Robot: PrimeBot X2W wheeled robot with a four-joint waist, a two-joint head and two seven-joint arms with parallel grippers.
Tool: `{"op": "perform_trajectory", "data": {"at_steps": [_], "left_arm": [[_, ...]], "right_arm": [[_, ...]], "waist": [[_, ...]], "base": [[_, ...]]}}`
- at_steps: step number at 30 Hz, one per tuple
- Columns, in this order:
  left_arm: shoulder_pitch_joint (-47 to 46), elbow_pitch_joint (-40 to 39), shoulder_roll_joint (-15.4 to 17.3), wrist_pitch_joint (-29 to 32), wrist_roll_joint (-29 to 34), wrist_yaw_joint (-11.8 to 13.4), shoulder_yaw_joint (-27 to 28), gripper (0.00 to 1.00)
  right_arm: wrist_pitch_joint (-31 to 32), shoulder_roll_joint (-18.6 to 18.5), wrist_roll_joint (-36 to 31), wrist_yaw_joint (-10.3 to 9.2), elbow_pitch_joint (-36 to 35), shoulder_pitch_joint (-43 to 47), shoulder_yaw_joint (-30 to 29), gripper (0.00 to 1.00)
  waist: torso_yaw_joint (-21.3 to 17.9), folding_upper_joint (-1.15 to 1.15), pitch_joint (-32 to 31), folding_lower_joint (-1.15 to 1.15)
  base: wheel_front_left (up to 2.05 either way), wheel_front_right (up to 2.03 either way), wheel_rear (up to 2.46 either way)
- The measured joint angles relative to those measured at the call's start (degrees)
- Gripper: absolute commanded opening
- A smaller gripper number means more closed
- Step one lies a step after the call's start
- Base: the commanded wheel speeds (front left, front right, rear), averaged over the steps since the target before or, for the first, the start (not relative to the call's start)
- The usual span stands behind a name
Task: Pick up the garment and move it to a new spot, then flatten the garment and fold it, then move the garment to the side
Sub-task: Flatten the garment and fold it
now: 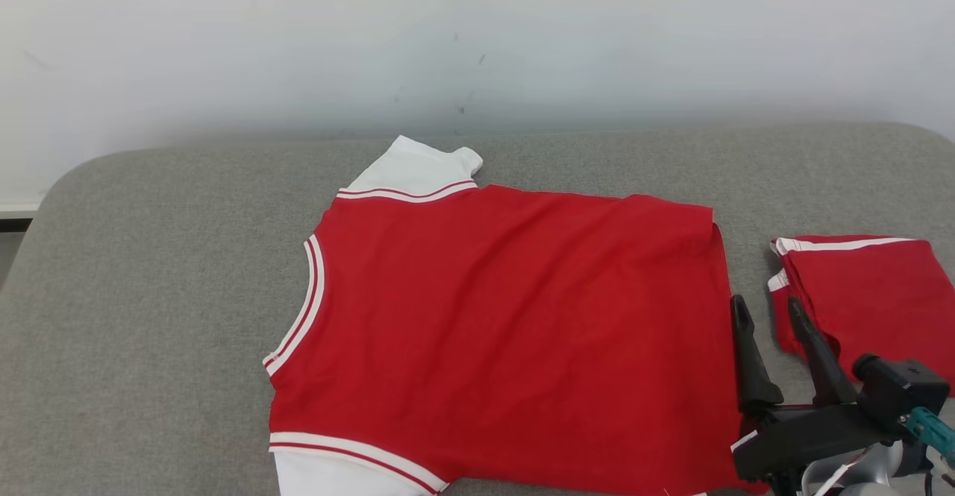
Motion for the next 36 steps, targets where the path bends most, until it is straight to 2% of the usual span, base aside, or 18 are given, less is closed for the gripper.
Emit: {"op": "perform_trajectory", "data": {"at_steps": [11,13,14,15,21,27,36], "left_arm": [[0.0,0.9,0.1,6.6,-2.4,-0.2,-1.0,1.0],[0.0,0.9,0.2,7.7,-2.7,-0.7,-1.2,0.8],[0.0,0.8,0.2,7.8,-2.8,-0.7,-1.3,0.45],[0.0,0.7,0.3,8.2,-2.8,-0.7,-1.4,0.0],[0.0,0.4,0.3,9.6,-3.1,-1.1,-1.5,0.0],[0.0,-0.3,0.5,10.6,-3.1,-1.1,-1.5,0.0],[1.1,-1.5,0.5,10.8,-3.3,-0.1,-1.0,0.0]], "right_arm": [[-0.9,-0.1,-0.3,0.88,1.4,-0.1,0.6,1.0],[-0.9,-0.2,-0.3,0.91,1.6,-0.1,0.6,1.0],[-0.9,-0.2,-0.4,0.92,1.7,-0.1,0.6,1.0],[-0.9,-0.2,-0.4,0.92,1.8,-0.1,0.7,1.0],[-0.6,-0.3,-0.4,1.27,3.0,-0.1,1.4,1.0],[8.2,-3.3,-0.7,1.94,7.0,4.1,3.7,1.0],[18.2,-5.9,-1.7,0.38,4.3,9.2,3.3,1.0]], "waist": [[0.2,0.0,0.0,0.0],[0.1,0.0,0.1,0.0],[0.1,0.0,0.1,0.0],[0.1,0.0,0.1,0.0],[0.0,0.0,0.1,0.0],[-0.1,0.0,0.0,0.0],[-0.5,0.0,0.3,0.0]], "base": [[0.0,0.0,0.0],[0.0,0.0,0.0],[0.0,0.0,0.0],[0.0,0.0,0.0],[0.0,0.0,0.0],[0.0,0.0,0.0],[0.0,0.0,0.0]]}}
